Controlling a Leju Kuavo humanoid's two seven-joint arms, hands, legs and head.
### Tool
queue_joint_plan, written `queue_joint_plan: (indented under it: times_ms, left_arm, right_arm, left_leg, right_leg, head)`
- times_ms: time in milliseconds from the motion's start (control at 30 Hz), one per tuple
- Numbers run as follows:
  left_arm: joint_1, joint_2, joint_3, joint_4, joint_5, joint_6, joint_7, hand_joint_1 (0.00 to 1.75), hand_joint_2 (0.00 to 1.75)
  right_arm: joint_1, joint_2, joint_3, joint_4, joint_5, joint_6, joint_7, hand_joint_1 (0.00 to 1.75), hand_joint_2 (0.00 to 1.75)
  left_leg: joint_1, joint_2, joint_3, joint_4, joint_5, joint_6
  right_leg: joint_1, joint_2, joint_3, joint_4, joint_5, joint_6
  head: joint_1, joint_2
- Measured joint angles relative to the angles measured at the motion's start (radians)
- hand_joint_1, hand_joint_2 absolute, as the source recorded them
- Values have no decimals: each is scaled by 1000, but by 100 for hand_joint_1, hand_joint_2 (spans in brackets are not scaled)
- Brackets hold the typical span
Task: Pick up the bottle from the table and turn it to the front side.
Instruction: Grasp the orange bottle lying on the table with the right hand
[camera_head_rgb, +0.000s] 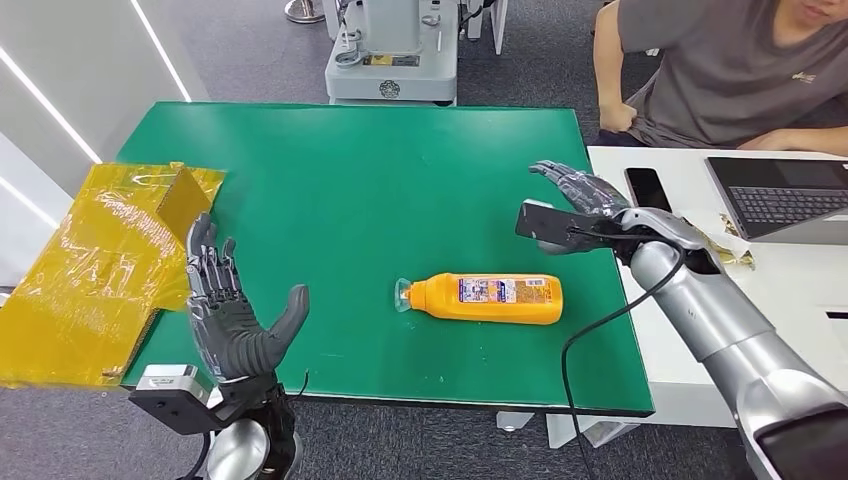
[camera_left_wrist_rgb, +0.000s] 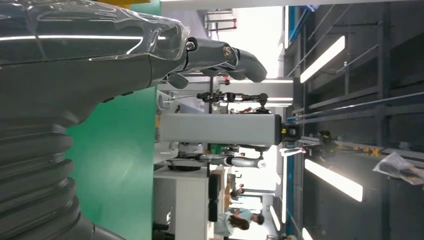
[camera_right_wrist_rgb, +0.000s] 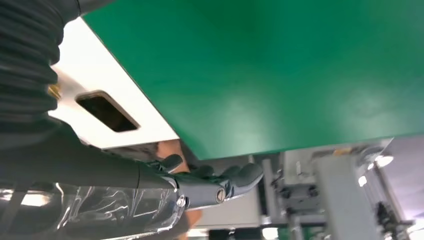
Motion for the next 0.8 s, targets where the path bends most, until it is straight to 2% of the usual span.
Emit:
queue_joint_plan:
  times_ms: [133, 267, 367, 533, 667, 800]
  left_arm:
    - [1, 0, 4, 5, -2, -21, -6, 0, 175]
    - [0, -2, 12, 8, -11, -40, -8, 0, 175]
    - [-1, -5, 14, 9, -21, -54, -5, 0, 175]
    - [-1, -7, 15, 9, -26, -59, -1, 0, 175]
    - [-14, -17, 25, 12, -35, -72, 7, 0, 175]
    - [-17, -20, 35, 14, -37, -75, 7, 0, 175]
  right_arm:
    - [-81, 7, 73, 115, -38, 87, -75, 0, 175]
    - [-128, 31, 147, 223, -38, 104, -109, 0, 175]
    - [-137, 53, 188, 279, -46, 105, -130, 0, 175]
    - [-137, 64, 202, 301, -52, 109, -137, 0, 175]
    - [-140, 98, 257, 379, -79, 139, -169, 0, 175]
    - [-137, 101, 282, 398, -90, 122, -189, 0, 175]
  left_leg:
    - [0, -1, 0, 0, 0, 0]
    - [0, 0, 0, 0, 0, 0]
    - [0, 0, 0, 0, 0, 0]
    - [0, 0, 0, 0, 0, 0]
    - [0, -1, 0, 0, 0, 0]
    - [0, 0, 0, 0, 0, 0]
  right_leg:
    - [0, -1, 0, 0, 0, 0]
    - [0, -1, 0, 0, 0, 0]
    - [0, -1, 0, 0, 0, 0]
    - [0, -1, 0, 0, 0, 0]
    - [0, -1, 0, 0, 0, 0]
    - [0, -1, 0, 0, 0, 0]
  head:
    - [0, 0]
    - [0, 0]
    - [0, 0]
    - [0, 0]
    - [0, 0]
    - [0, 0]
